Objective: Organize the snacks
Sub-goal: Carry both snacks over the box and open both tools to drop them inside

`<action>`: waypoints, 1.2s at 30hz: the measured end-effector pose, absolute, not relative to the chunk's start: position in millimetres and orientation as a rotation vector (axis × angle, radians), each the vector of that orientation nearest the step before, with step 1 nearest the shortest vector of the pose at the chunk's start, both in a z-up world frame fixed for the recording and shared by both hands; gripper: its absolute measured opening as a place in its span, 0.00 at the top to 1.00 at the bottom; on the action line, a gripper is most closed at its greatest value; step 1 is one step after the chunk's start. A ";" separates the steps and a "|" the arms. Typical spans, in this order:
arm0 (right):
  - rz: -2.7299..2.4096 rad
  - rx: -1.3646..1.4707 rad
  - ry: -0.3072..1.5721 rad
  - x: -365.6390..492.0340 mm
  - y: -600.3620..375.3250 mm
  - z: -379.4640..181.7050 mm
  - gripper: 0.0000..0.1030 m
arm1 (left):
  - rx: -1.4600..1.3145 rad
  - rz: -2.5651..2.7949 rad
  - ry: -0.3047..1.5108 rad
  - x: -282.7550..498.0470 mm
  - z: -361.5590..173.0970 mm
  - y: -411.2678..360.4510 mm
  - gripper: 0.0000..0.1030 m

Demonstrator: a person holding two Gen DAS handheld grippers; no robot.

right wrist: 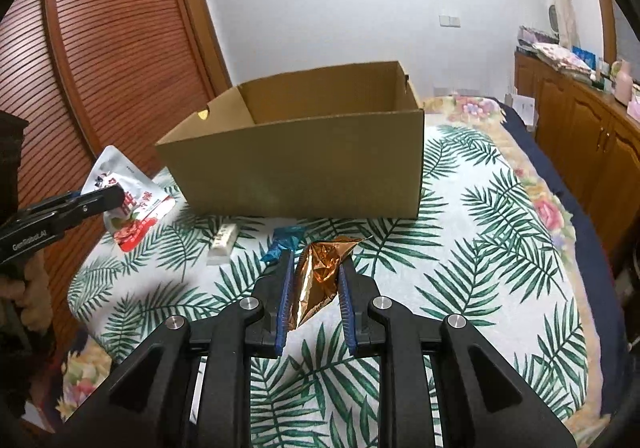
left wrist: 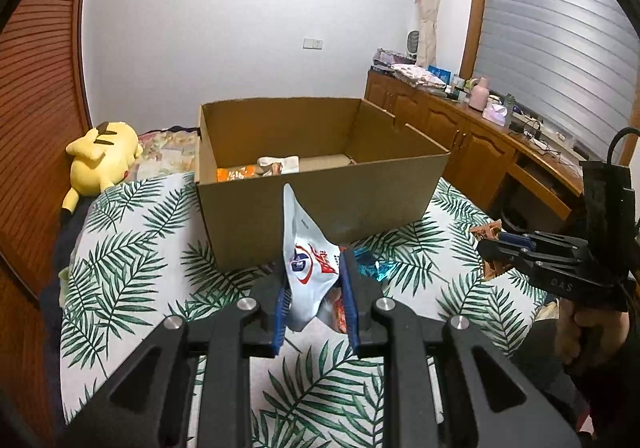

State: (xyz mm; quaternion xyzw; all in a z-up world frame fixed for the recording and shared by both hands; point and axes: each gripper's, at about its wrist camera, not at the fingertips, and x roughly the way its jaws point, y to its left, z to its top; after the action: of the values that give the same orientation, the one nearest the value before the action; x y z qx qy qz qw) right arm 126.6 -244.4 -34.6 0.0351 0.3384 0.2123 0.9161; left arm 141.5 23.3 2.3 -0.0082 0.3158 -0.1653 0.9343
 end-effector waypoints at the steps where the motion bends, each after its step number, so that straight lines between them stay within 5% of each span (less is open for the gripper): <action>1: 0.438 0.073 0.692 125.2 -244.9 -33.0 0.82 | -0.014 -0.338 0.641 140.3 4.5 22.1 0.80; 36: 0.534 -0.029 0.477 172.2 -218.1 71.8 0.81 | 0.003 -0.334 0.479 233.6 68.1 11.3 0.80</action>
State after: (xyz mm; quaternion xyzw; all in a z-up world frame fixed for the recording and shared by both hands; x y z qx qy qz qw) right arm 172.2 -218.1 71.8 -0.0140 0.2333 0.2614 0.9365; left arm 233.6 11.3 68.1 0.0014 0.2360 -0.1645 0.9577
